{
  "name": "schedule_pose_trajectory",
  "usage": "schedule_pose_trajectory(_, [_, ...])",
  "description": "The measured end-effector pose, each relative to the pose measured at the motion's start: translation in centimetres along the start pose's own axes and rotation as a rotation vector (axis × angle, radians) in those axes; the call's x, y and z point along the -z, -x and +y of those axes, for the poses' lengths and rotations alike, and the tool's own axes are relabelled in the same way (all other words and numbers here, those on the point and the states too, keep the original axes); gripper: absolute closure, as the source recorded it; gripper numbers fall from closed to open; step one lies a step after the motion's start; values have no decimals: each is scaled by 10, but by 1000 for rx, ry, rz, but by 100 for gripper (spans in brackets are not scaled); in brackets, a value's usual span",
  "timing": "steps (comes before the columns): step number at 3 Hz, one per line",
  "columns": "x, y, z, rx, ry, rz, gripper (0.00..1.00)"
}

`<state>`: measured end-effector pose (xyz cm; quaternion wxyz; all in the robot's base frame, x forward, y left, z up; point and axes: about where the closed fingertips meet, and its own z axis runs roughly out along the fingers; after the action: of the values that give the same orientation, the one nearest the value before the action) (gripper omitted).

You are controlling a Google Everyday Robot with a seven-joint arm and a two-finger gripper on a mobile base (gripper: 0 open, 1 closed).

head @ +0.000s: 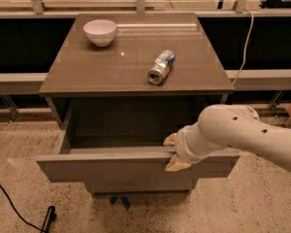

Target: Close top drawer

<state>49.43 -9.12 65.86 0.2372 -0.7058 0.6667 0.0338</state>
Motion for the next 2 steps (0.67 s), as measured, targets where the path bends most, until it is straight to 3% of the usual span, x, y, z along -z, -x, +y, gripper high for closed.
schedule_pose_trajectory(1, [-4,1,-21,4,-13,3,48])
schedule_pose_trajectory(2, [-1,1,-57,9,-45,5,38])
